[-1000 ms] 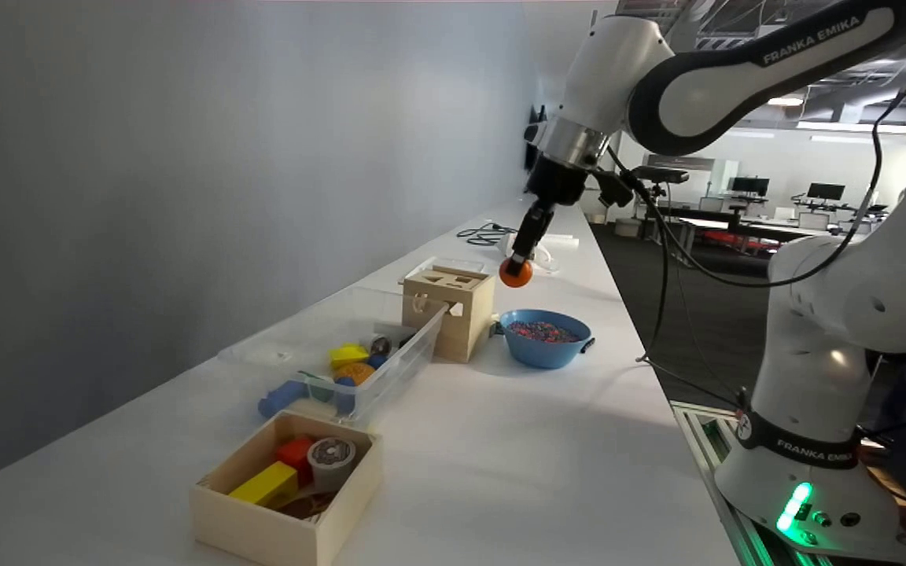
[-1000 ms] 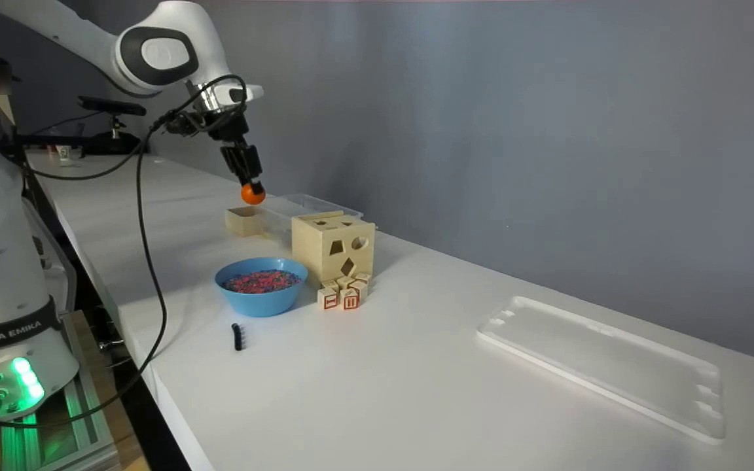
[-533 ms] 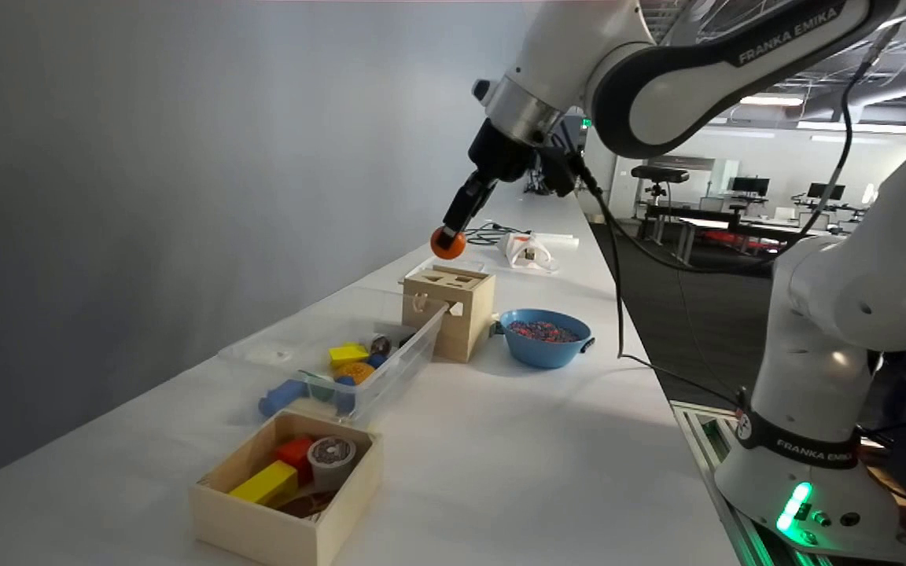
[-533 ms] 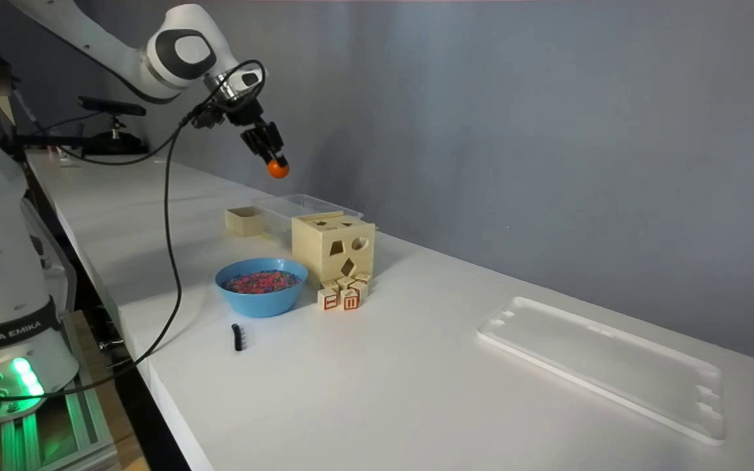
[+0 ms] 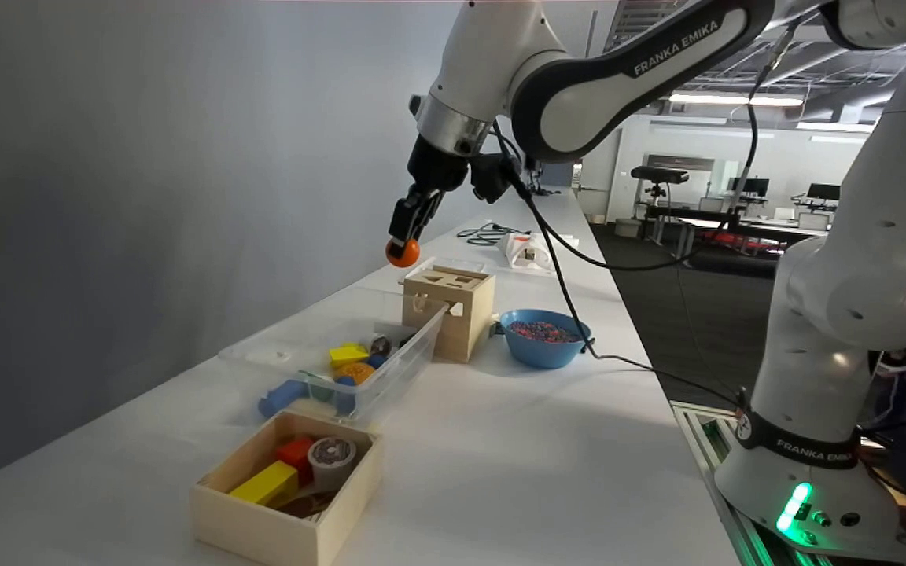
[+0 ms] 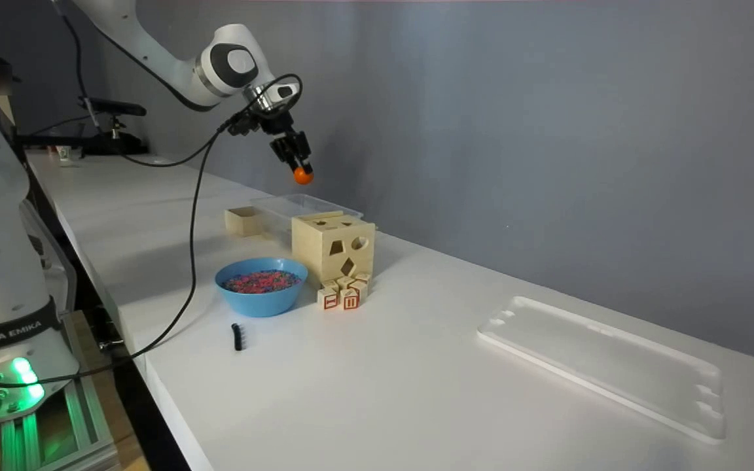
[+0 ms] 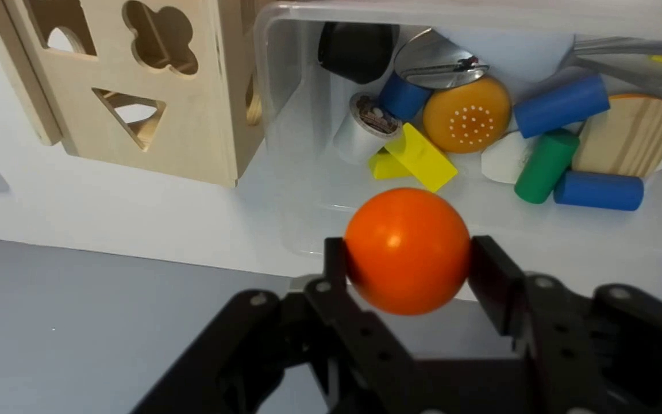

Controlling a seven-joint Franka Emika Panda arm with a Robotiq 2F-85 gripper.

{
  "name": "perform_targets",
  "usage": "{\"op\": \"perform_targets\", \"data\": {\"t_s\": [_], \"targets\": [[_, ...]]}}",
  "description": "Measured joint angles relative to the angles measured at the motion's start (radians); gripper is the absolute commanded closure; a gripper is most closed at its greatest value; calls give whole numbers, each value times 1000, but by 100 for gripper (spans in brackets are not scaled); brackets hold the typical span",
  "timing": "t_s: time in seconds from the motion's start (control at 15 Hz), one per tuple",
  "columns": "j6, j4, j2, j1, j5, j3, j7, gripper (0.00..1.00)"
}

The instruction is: Move the orange ball from the blue bowl to the tote

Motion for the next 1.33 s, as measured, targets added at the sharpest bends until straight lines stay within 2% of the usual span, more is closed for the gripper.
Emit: {"op": "perform_targets", "data": {"t_s": [0.13, 0.33, 0.6, 1.0, 1.07, 1.13, 1.27, 1.33], "targets": [[-2, 1, 0, 11, 0, -11, 0, 69], [-1, -1, 15, 80, 14, -52, -15, 69], [-2, 30, 80, 161, 51, -69, -17, 69], [-99, 100, 158, 185, 54, -116, -17, 69], [-116, 112, 173, 189, 55, -123, -17, 19], [-128, 124, 187, 192, 58, -128, -17, 18], [-140, 148, 213, 202, 67, -138, -17, 5], [-143, 158, 222, 208, 70, -140, -17, 1]]}}
